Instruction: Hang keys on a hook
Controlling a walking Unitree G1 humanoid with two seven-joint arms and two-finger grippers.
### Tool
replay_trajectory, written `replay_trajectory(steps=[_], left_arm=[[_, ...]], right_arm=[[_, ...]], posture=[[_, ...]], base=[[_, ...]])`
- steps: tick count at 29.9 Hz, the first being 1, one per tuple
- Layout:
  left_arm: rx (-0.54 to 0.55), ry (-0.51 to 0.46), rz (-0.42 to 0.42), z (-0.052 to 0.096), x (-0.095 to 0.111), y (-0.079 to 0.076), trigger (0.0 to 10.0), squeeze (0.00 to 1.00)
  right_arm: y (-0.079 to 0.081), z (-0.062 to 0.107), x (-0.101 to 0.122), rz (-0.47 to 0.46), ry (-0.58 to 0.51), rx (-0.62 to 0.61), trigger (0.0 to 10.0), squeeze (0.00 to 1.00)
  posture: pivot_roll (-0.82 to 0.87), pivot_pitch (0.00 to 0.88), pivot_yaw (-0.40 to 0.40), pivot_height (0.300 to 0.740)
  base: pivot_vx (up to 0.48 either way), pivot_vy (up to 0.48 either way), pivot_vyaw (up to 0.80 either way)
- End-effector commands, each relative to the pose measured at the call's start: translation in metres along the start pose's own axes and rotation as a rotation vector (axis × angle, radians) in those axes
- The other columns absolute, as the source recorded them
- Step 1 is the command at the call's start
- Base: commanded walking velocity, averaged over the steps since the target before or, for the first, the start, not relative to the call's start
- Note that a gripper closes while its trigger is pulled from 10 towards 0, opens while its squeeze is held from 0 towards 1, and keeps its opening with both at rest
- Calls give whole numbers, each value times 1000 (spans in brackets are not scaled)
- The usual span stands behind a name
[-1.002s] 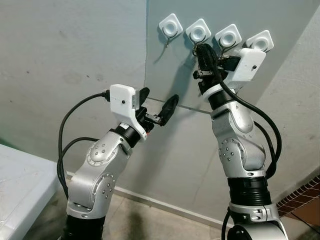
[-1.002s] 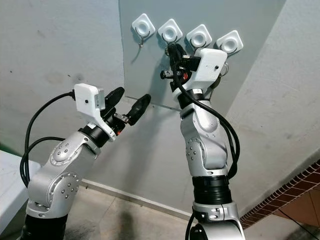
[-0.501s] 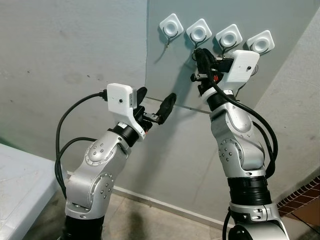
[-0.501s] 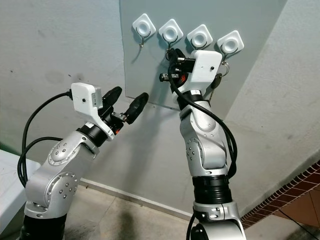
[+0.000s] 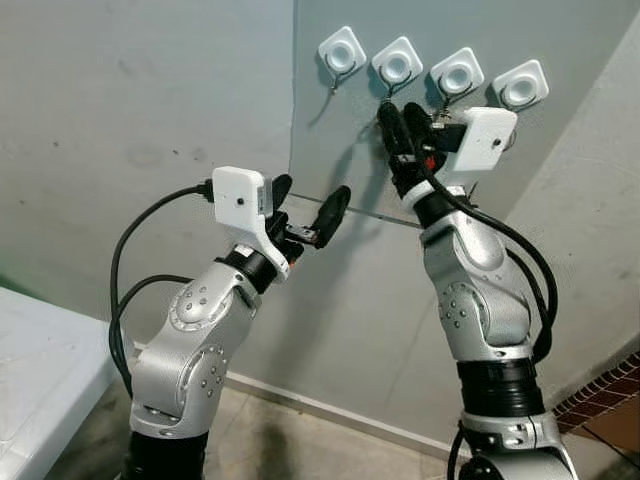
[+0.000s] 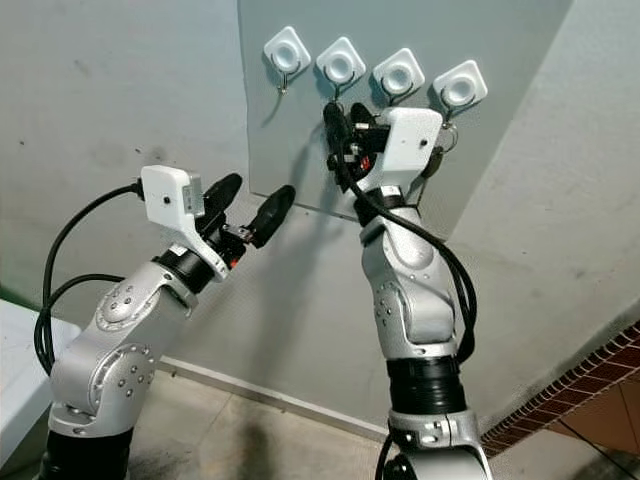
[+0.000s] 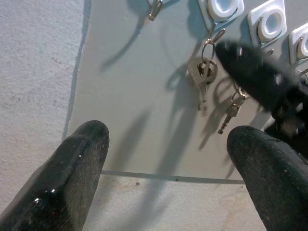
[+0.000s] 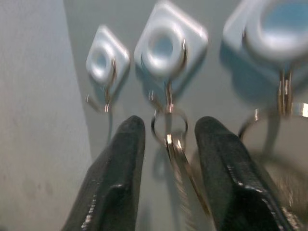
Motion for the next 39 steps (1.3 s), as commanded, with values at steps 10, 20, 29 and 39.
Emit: replay_trajectory(steps=[10, 20, 29, 39], left_arm=[[154, 57, -31, 11, -30, 31, 10000, 0], [387, 86, 0, 34, -59, 82, 10000, 0], [388, 53, -22, 30, -56, 88, 10000, 0], [421, 155, -15, 40, -102, 104, 10000, 0]], right_arm=[[-15, 38, -38, 48, 93, -3, 10000, 0], [-43, 75, -72, 113, 217, -116, 10000, 0], [-46, 77, -74, 134, 215, -135, 10000, 0], [-55, 107, -124, 166, 399, -143, 10000, 0]], posture=[[38, 22, -47, 740], [24, 4, -31, 740], [21, 0, -26, 740], [23, 0, -27, 740]], base=[[0, 0, 0], [0, 0, 0], [0, 0, 0], [0, 0, 0]])
Point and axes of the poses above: a point about 5 cm out from each wrist's last joint towards the gripper, its own z axis pointing back from the gripper into the wrist, its own x axis along the axis of the wrist's last joint, y = z × x, the point moved 2 cm from there along -z, pointing out of the wrist towards the gripper, and after that the axes turned 8 degrees about z, right-handed, at the moved point
